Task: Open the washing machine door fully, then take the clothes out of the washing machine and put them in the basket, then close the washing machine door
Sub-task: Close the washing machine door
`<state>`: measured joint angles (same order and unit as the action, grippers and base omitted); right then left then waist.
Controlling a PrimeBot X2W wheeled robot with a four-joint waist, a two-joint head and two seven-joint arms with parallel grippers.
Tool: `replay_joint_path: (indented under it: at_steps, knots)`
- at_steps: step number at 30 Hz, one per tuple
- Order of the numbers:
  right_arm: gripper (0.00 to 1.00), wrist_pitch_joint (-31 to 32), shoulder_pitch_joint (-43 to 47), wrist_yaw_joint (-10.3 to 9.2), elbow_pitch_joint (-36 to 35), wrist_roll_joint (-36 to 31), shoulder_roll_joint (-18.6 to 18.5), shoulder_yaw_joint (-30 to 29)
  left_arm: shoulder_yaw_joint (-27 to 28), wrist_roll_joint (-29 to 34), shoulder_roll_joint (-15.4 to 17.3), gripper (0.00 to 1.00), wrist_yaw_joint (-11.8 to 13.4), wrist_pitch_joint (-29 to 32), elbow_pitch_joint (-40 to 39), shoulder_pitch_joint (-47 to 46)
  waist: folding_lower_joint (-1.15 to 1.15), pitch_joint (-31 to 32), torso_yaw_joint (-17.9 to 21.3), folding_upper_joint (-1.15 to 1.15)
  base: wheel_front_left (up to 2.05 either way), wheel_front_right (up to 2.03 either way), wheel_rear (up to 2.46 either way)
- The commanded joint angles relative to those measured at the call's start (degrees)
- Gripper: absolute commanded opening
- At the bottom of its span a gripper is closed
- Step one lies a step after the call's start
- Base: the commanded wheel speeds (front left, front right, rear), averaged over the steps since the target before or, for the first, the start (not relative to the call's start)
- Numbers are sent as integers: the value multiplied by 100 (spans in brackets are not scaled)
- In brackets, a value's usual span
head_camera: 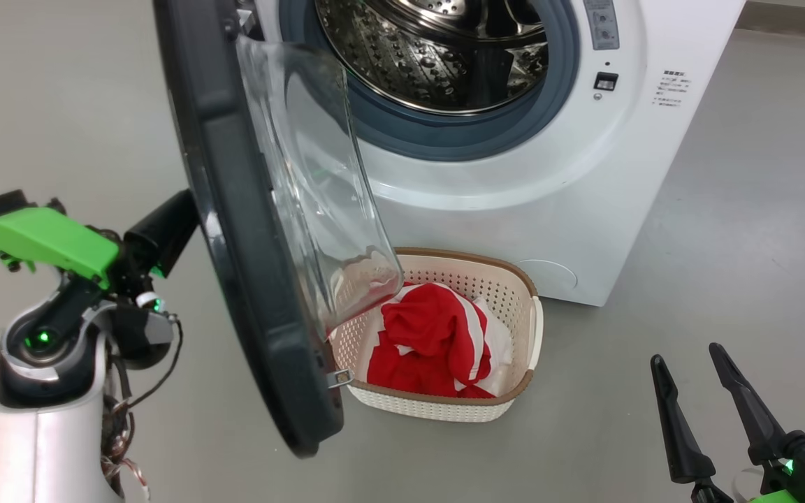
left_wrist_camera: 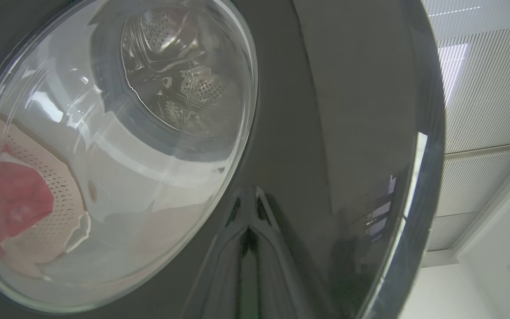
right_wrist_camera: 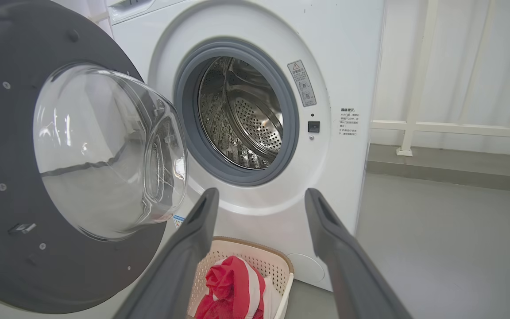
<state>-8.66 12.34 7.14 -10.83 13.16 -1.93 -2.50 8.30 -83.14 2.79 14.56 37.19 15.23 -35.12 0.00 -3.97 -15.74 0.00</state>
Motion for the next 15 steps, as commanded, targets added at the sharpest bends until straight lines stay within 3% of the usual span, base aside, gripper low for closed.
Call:
replay_joint_path:
  at_steps: [1, 15]
  knots:
    - [100, -65, -250, 35, -107, 52, -95, 167, 17, -71, 74, 0, -97, 12, -143, -106, 0, -11, 30, 0, 0, 0, 0]
    - [100, -45, -302, 35, -95, 40, -95, 172, -368, -277, 18, 0, -303, -247, 129, -246, 0, -57, 320, 0, 0, 0, 0]
